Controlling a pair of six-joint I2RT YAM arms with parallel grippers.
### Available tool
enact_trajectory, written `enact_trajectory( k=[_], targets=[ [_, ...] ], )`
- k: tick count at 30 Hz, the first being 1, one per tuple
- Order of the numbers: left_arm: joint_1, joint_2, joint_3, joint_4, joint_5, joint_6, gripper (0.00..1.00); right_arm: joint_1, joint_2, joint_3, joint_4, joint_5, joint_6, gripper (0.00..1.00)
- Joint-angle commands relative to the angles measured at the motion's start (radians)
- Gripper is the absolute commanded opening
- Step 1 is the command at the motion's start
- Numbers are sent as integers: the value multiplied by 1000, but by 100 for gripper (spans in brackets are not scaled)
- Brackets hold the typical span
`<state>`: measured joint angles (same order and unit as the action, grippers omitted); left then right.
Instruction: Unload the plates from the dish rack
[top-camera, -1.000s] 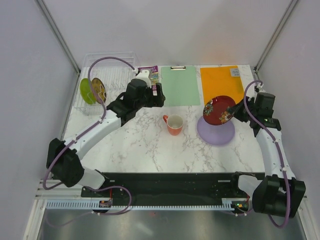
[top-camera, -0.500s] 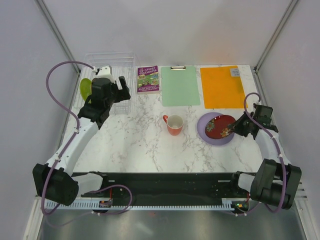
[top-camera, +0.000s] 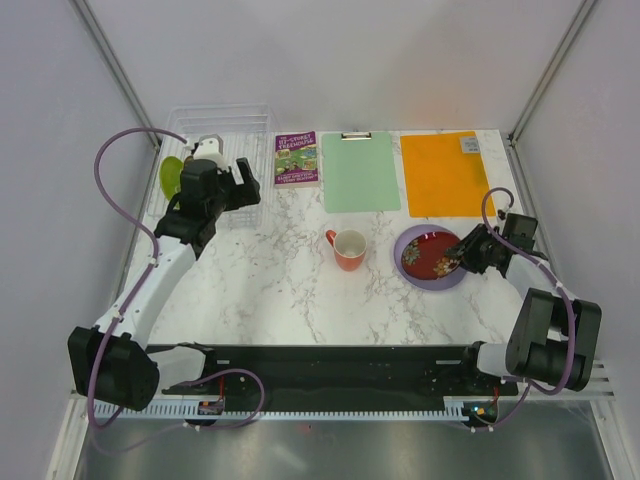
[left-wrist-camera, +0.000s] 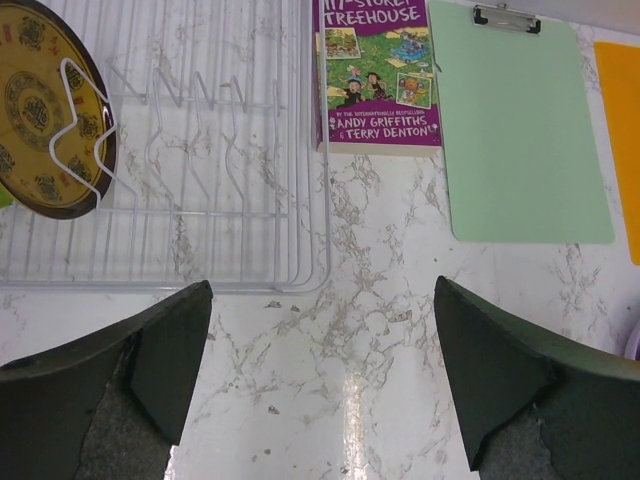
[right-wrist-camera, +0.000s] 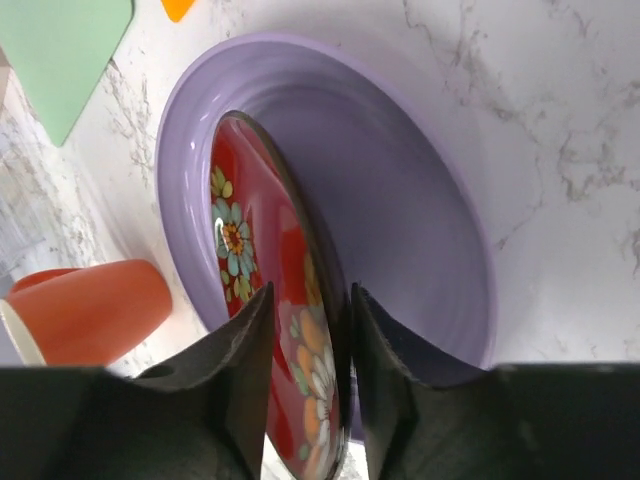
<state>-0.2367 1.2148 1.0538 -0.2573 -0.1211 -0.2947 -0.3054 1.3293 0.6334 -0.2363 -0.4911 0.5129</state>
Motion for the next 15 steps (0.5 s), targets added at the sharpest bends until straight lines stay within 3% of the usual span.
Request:
enact_trajectory(
  k=[1,5,11,12,15],
  targets=[
    [11,-14,-15,41,21,-23,98,0,10,17,48,-1,-19,52],
    [22,-5,-14,47,31,-23,98,-1,-4,37,-4,51,-50,74],
    [34,11,14,49,32,-15,98,0,-48,81,-93,107,-91,85],
    [39,14,17,47,31,-9,98,-1,-61,97,-115,153,-102,98],
    [56,29,38,41,26,0,98,2,-107,140,-175,215,-126,98]
  ],
)
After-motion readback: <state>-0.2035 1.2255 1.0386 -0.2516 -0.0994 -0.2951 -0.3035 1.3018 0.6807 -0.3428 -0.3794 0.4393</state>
